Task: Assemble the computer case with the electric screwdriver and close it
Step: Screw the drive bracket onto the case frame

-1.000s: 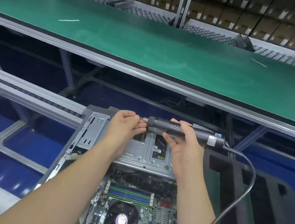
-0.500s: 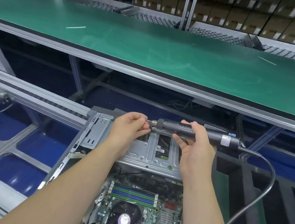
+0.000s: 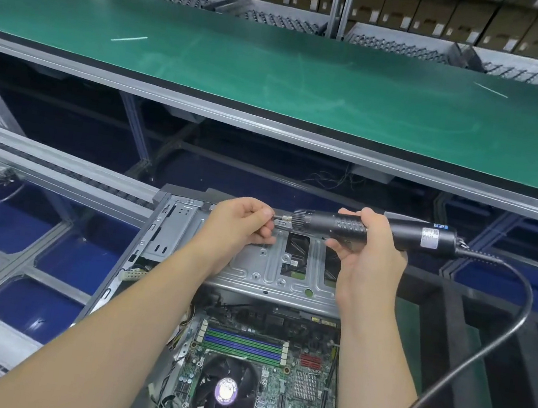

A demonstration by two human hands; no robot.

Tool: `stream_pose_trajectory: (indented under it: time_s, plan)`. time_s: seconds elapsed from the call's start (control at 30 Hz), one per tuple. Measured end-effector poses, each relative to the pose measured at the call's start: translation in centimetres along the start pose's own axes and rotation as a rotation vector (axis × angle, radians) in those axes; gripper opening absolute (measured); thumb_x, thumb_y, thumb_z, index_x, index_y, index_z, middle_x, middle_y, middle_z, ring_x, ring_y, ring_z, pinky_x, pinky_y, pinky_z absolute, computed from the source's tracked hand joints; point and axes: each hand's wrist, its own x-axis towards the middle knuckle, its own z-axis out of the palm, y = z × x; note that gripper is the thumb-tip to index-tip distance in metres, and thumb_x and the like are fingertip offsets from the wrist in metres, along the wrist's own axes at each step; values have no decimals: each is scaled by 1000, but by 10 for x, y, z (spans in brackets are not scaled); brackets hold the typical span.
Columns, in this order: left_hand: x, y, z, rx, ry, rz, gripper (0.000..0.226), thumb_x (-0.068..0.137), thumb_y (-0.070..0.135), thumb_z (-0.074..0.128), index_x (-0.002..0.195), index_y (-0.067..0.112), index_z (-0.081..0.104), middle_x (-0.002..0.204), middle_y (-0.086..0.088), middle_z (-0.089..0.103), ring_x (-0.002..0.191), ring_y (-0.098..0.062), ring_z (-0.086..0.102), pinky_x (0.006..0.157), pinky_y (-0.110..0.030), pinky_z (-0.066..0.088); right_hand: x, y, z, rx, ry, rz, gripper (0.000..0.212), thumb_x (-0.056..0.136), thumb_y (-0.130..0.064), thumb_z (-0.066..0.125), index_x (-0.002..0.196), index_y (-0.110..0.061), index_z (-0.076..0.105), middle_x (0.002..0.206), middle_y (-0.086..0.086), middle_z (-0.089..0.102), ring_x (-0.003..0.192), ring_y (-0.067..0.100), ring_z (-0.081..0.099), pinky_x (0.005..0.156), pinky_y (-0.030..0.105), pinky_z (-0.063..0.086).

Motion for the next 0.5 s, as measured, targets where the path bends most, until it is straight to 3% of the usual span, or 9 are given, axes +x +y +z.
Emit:
stream_pose_trajectory:
  time_s: [0.13,0.3,0.37,0.43,0.5]
  plan:
    - [0,1,2,37,5,1,25,101,21,62,92,-1,72,73,-7,65,66,-15,62,75,-38,62,0,-1,-1,14,-24,-4,23,93,-16,72,112,-11,60,92,10,80,76,20,76,52,29,57]
    - [0,1,0,34,-15,-2,26,100,26,63,87,6,74,71,-4,65,63,-14,60,70,-35,61,1,-3,-1,7,-32,21,56,91,-16,72,139,2,50,103,15,79,82,22,77,57,30,60]
    - [1,0,-1,29,-21,-2,27,100,27,62,88,6,74,72,-5,64,63,-15,60,70,-36,60,1,-3,-2,7,-41,24,59,90,-16,74,140,1,50,108,16,79,90,23,78,70,35,65]
    - [1,0,-2,33,-32,-1,26,101,26,60,90,6,74,72,-5,63,63,-15,60,72,-37,60,1,-5,-2,1,-49,9,53,86,-18,78,133,0,61,121,15,75,98,21,75,94,44,62]
    - [-1,0,-1,59,-48,7,25,101,26,60,87,10,73,72,-4,63,63,-14,59,71,-36,60,1,-9,-1,58,-94,-17,47,79,-19,81,122,-6,68,125,9,71,107,19,71,99,43,56]
